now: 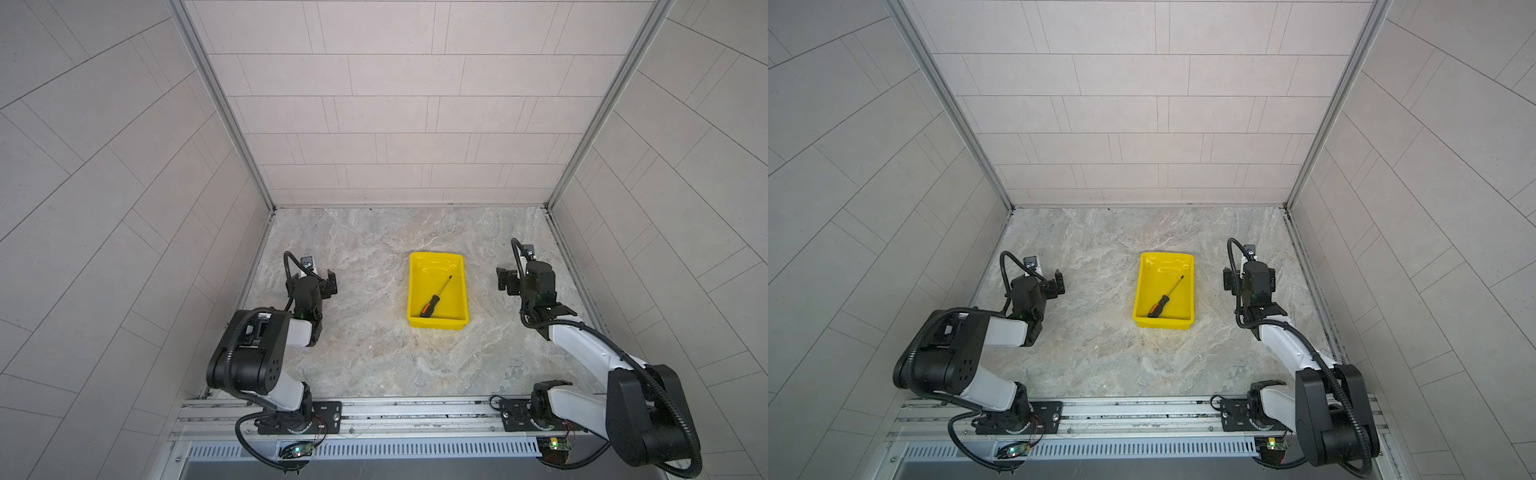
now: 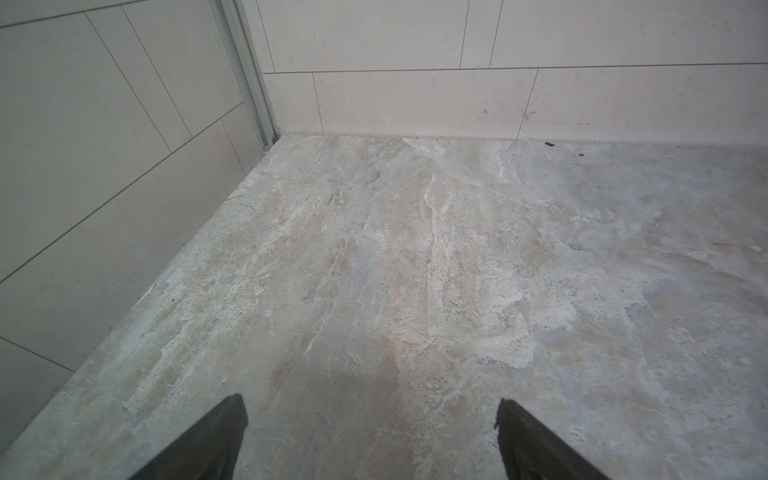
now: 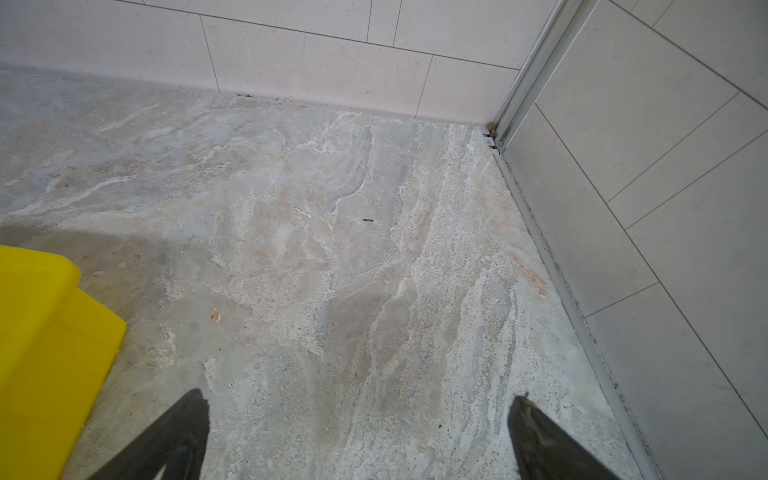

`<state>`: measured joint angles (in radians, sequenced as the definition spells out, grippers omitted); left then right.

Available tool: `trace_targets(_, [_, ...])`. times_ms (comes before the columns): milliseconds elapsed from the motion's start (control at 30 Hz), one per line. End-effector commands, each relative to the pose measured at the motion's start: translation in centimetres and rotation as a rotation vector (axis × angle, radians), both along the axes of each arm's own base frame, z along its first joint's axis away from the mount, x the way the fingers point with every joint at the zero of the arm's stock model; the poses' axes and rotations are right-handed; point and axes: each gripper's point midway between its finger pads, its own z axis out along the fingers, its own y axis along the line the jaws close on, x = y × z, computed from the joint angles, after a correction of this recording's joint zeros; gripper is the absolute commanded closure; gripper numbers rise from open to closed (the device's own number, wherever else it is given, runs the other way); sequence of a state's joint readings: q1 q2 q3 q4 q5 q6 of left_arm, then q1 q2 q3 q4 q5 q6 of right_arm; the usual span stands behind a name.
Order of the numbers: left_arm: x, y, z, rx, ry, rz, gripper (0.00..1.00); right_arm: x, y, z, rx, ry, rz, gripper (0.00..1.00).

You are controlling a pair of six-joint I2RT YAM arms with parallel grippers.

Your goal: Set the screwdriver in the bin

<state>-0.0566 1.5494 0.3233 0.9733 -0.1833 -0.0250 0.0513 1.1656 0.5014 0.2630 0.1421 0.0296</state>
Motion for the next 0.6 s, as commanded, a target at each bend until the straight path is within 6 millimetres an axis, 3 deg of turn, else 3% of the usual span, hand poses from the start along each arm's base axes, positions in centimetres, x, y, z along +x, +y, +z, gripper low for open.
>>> trace_targets(0, [0.9,-0.3,1.4,0.001,-0.045,-0.030,0.00,0.2,-0.4,0.6,-0.023,-0.036,-0.017,0.00])
trace_targets(567, [0.8,-0.6,2.2,0.001,-0.038,-0.044,0.00,1.1,0.1,-0.4,-0.011,-0.016,0.014,0.01])
